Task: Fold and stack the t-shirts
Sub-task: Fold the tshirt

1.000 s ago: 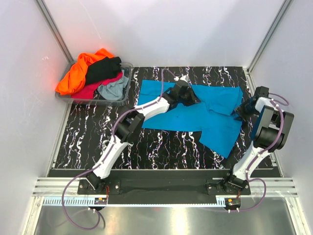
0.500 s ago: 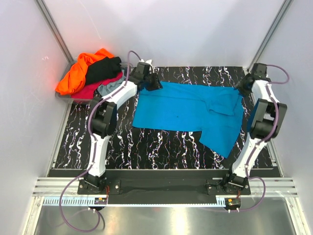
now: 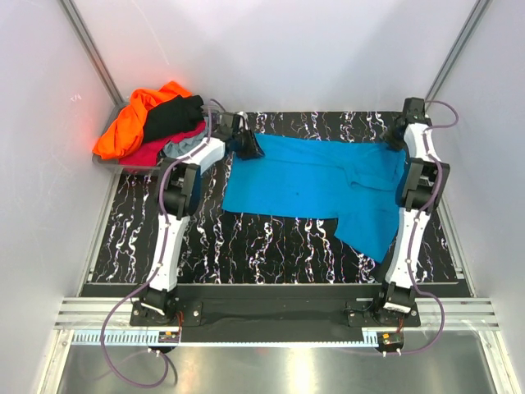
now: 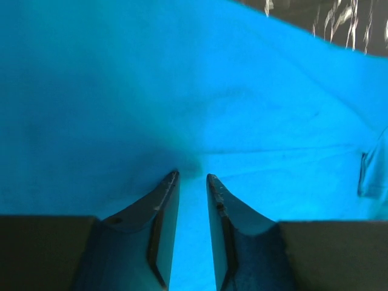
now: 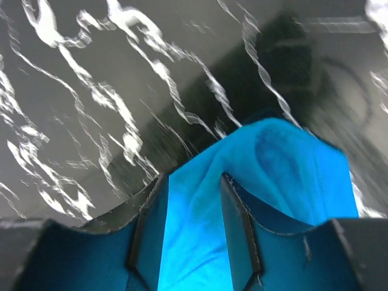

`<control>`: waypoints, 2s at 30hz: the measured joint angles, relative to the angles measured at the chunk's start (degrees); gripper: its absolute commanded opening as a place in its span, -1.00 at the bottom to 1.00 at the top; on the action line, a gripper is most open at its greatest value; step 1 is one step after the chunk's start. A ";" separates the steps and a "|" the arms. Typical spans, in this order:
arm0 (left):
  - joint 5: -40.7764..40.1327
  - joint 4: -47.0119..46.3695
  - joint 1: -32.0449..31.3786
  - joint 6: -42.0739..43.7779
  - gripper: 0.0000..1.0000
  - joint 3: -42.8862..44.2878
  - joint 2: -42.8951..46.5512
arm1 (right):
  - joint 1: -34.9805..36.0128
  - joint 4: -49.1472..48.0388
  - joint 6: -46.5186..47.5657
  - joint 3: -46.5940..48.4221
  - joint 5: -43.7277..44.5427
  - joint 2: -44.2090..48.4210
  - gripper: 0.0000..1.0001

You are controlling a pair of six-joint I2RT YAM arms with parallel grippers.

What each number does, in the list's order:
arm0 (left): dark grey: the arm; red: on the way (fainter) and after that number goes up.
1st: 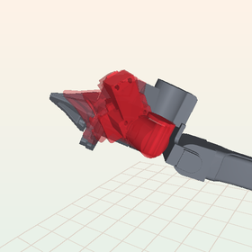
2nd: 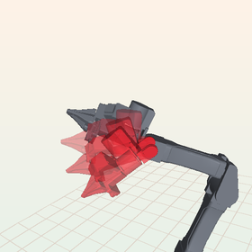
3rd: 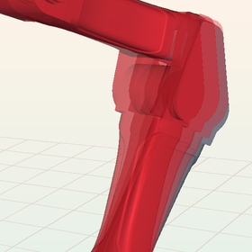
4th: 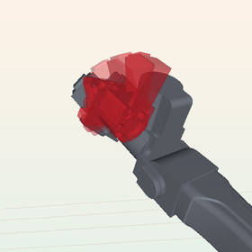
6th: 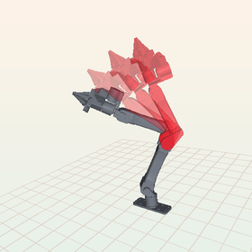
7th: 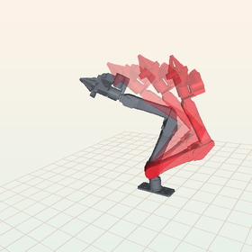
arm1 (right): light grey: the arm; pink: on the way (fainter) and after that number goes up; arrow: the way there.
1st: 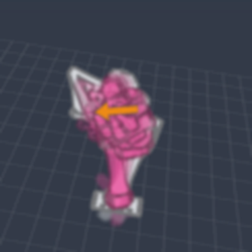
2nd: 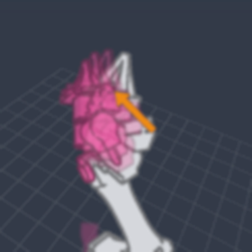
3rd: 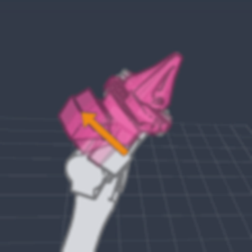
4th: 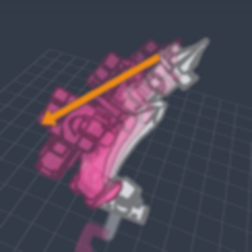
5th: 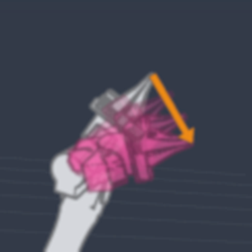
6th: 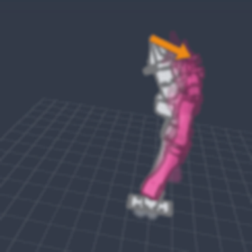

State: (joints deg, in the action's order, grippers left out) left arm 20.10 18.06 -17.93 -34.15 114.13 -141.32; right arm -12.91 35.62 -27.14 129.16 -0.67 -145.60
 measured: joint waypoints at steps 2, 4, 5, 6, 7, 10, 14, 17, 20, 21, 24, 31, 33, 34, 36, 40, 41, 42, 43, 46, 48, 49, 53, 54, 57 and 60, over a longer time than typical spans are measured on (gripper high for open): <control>1.40 -0.28 1.27 -0.87 -0.33 1.57 -1.27 | 0.44 3.63 -0.09 10.40 -0.96 -5.95 -0.06; 2.64 -0.96 2.38 -1.18 -0.29 2.84 -2.14 | 0.90 5.86 -0.20 20.06 -2.08 -11.23 -0.03; 2.80 -1.07 2.71 -1.18 -0.27 2.93 -2.23 | 1.16 6.51 -0.20 23.56 -2.43 -13.20 0.00; 2.86 -0.94 2.95 -1.03 -0.23 2.95 -2.23 | 1.36 7.17 -0.22 25.27 -2.56 -13.94 0.02; 2.86 -1.03 3.26 -0.72 -0.20 2.95 -2.16 | 1.60 8.09 -0.20 25.92 -2.69 -14.25 0.07; 2.47 0.33 3.19 0.55 -0.16 1.20 0.02 | 1.95 9.88 -0.04 23.85 -2.86 -12.44 0.20; 0.98 6.34 0.94 2.82 -0.14 -5.66 11.02 | 2.12 17.44 0.70 16.76 -0.74 -4.94 0.49; -1.81 9.25 -2.10 4.55 -0.14 -13.92 25.40 | 2.12 22.84 1.29 10.97 0.66 4.15 0.58; -4.92 11.21 -5.29 5.42 -0.15 -24.72 43.01 | 2.21 24.79 1.29 -1.44 0.61 18.49 0.60; -6.21 10.67 -6.27 5.09 -0.17 -29.18 49.57 | 2.27 24.65 1.16 -6.21 0.33 24.02 0.60; -10.38 12.79 -6.21 2.71 -0.16 -42.10 65.55 | 3.54 23.76 0.31 -19.45 -0.74 39.21 0.60; -16.17 18.23 -4.87 -5.20 -0.07 -63.21 73.22 | 8.04 21.35 -3.39 -49.70 -6.16 66.53 0.59; -16.37 18.27 -4.35 -6.54 -0.11 -65.55 70.93 | 7.74 21.29 -3.69 -55.65 -6.36 70.86 0.60; -16.46 18.14 -3.87 -7.02 -0.13 -66.12 69.70 | 7.52 21.31 -3.76 -58.36 -6.34 72.74 0.60; -17.16 16.90 -2.67 -7.54 -0.15 -66.51 67.41 | 7.39 21.57 -3.76 -62.45 -6.34 75.41 0.59; -19.26 11.43 -1.31 -7.54 -0.14 -66.71 64.04 | 7.26 22.58 -3.85 -66.12 -6.43 76.96 0.60; -19.32 9.66 -1.03 -7.58 -0.12 -66.71 62.97 | 7.26 22.84 -4.11 -66.36 -6.38 76.96 0.60; -19.32 7.87 -0.76 -7.74 -0.10 -66.71 61.64 | 7.21 22.97 -4.31 -66.47 -6.34 76.96 0.60; -19.32 6.08 -0.59 -7.85 -0.07 -66.71 60.17 | 7.21 23.02 -4.61 -66.47 -6.32 77.05 0.60; -19.21 1.97 -0.15 -8.63 -0.01 -66.58 54.95 | 6.97 23.15 -5.53 -66.47 -5.81 77.53 0.61; -19.23 -0.20 0.02 -9.38 0.01 -66.45 51.39 | 6.38 23.69 -5.95 -66.38 -5.05 78.01 0.61; -19.08 -0.79 0.07 -9.92 0.01 -66.20 50.01 | 5.95 24.06 -6.12 -66.34 -4.79 78.20 0.61; -19.02 -4.68 0.85 -10.75 -0.04 -64.41 48.33 | 3.80 24.30 -6.82 -66.31 -4.74 78.36 0.60; -18.99 -5.31 1.07 -10.82 -0.06 -64.04 47.39 | 3.21 24.30 -7.04 -66.42 -4.72 78.36 0.59; -18.84 -6.49 1.77 -10.97 -0.15 -63.01 45.68 | 1.18 24.15 -7.48 -68.19 -4.72 78.42 0.57; -18.38 -7.17 2.45 -11.26 -0.24 -62.73 44.92 | -2.32 24.20 -7.69 -71.73 -4.79 78.44 0.50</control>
State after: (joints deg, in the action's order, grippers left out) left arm 1.72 10.90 -15.49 -45.41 51.40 -96.40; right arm -15.22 59.81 -34.83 57.43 -5.45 -67.16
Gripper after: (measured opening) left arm 0.412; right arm 0.771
